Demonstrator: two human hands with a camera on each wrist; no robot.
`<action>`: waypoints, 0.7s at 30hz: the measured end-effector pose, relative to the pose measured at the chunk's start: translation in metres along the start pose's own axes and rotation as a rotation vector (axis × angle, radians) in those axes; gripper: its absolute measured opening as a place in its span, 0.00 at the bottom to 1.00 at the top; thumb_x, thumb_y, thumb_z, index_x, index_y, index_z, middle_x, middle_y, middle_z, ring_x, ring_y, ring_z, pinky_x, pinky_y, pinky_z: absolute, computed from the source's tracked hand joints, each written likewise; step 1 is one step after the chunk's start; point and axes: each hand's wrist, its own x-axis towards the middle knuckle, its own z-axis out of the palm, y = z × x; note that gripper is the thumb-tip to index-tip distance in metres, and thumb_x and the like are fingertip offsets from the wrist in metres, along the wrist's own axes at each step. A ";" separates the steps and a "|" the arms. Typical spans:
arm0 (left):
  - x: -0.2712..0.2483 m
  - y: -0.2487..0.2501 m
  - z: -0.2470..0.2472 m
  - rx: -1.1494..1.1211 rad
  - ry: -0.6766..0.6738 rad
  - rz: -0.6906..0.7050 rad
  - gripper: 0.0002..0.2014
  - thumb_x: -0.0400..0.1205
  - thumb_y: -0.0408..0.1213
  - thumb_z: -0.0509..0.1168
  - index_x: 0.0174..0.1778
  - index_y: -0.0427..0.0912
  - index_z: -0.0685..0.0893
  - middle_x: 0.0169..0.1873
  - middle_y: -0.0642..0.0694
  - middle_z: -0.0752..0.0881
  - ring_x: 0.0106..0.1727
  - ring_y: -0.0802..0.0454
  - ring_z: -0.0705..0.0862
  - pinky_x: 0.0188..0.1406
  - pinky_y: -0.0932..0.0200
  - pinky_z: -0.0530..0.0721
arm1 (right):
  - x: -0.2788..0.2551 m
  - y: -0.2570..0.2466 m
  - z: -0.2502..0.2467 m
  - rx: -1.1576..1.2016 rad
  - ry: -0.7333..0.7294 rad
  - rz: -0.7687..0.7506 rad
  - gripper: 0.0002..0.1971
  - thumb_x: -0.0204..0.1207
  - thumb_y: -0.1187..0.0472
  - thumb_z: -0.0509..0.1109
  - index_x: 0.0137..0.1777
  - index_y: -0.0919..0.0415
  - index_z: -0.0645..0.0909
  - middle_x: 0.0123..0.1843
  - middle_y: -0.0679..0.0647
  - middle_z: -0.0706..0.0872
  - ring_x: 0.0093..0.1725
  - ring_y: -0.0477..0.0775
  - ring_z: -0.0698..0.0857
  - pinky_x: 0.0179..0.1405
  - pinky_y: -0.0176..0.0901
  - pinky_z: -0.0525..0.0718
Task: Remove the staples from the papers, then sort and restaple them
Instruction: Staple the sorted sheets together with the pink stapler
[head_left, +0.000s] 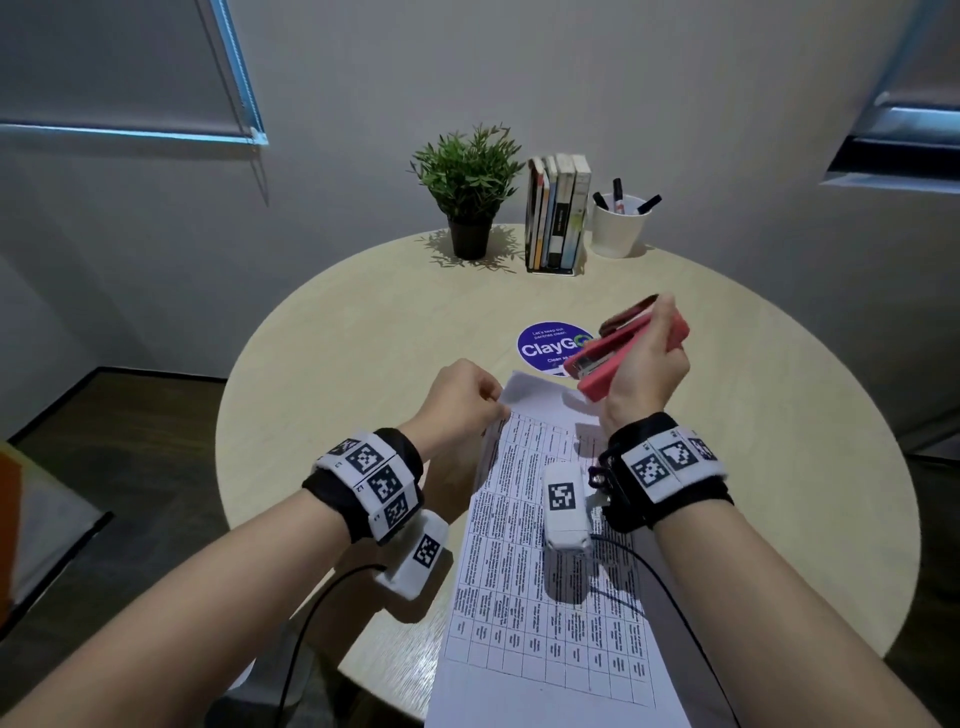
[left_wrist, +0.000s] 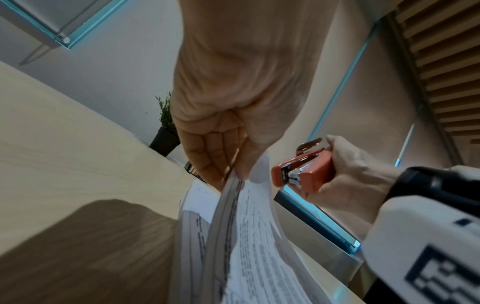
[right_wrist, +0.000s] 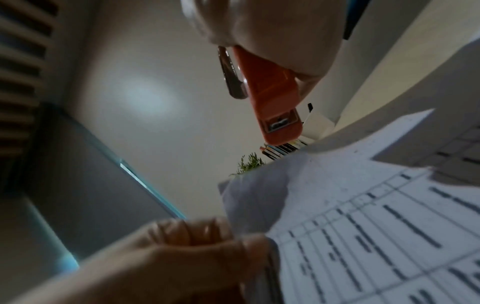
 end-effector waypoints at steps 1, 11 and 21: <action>-0.001 0.000 0.000 0.007 0.008 0.017 0.22 0.71 0.27 0.74 0.15 0.46 0.74 0.16 0.48 0.76 0.24 0.50 0.75 0.30 0.56 0.74 | -0.001 0.000 0.002 -0.016 -0.009 -0.052 0.16 0.82 0.42 0.64 0.45 0.55 0.77 0.39 0.55 0.86 0.35 0.56 0.88 0.24 0.42 0.87; -0.007 0.011 -0.002 0.002 -0.001 0.077 0.19 0.73 0.29 0.75 0.19 0.46 0.78 0.21 0.47 0.80 0.26 0.51 0.80 0.31 0.52 0.82 | -0.014 0.019 0.027 -0.111 -0.147 -0.127 0.16 0.81 0.46 0.68 0.37 0.57 0.78 0.33 0.54 0.84 0.34 0.55 0.86 0.43 0.52 0.89; -0.007 0.014 -0.002 -0.029 -0.031 0.066 0.14 0.74 0.29 0.75 0.23 0.42 0.83 0.20 0.48 0.82 0.22 0.57 0.79 0.31 0.55 0.84 | -0.017 0.020 0.041 -0.139 -0.168 -0.124 0.19 0.79 0.45 0.70 0.32 0.58 0.78 0.22 0.49 0.84 0.36 0.64 0.87 0.48 0.70 0.88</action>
